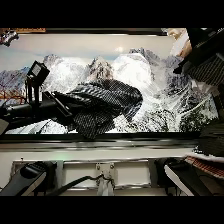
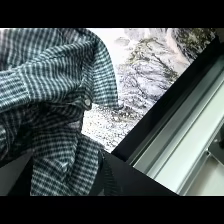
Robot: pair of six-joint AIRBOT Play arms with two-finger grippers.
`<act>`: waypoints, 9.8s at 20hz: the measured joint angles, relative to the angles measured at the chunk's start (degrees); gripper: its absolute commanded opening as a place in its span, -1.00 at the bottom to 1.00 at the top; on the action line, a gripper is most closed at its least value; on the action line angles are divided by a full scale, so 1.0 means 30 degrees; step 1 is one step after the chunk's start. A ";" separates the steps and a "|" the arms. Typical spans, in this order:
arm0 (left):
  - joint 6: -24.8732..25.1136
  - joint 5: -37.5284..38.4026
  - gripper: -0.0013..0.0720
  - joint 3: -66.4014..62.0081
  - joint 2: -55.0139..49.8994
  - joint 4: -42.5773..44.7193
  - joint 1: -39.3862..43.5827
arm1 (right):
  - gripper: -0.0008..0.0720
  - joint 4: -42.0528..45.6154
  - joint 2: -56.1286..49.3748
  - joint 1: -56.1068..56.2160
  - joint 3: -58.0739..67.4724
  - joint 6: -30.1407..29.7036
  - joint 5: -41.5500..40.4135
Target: Fold the clothes and pants, and hang the long-sleeved shirts on hangers.
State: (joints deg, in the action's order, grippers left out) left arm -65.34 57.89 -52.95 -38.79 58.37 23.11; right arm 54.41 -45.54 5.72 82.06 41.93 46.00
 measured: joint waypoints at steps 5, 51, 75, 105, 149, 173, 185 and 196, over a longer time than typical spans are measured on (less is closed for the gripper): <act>0.1224 0.0080 0.24 0.0029 -0.1530 0.0066 0.0007 | -0.02 -0.1479 0.0007 0.0000 0.0000 0.0627 0.0984; 0.1814 -0.3169 -0.94 -1.1147 -1.0615 0.7788 0.3497 | 0.14 0.5756 -0.1902 -0.1545 -1.4520 1.5577 0.0889; 0.1173 -0.3606 -0.94 -1.1176 -0.7643 0.8801 0.3417 | -0.90 -0.1807 -1.0652 0.6870 -1.0528 1.4156 -0.7023; -0.8867 -0.3155 -0.94 -1.0979 -0.8131 1.3296 -0.2769 | -0.91 -0.0459 -1.2218 0.4328 0.9945 0.7351 0.9690; -0.5078 -0.1596 -0.03 -0.6615 -1.4586 1.0316 -1.9489 | -0.91 -0.0576 -1.8957 0.8808 0.8539 0.8116 0.7701; -0.2433 -0.1909 -0.94 -0.6674 -1.6371 0.8801 -1.8680 | -0.91 -0.0532 -1.9001 0.8808 0.8539 0.8138 0.7723; -0.2433 -0.2018 -0.94 -0.7657 -1.1271 0.5450 -1.8651 | -0.91 -0.0539 -1.9001 0.8808 0.8539 0.8131 0.7803; 0.1457 -0.0991 -0.94 -0.7599 -0.2637 -0.0605 -1.1052 | -0.91 0.0379 -1.8476 0.7490 0.8757 0.8036 1.0061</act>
State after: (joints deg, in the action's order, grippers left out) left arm -60.97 54.92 -75.75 -46.70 56.55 -10.04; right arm 55.55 -100.97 28.18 108.33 66.04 76.18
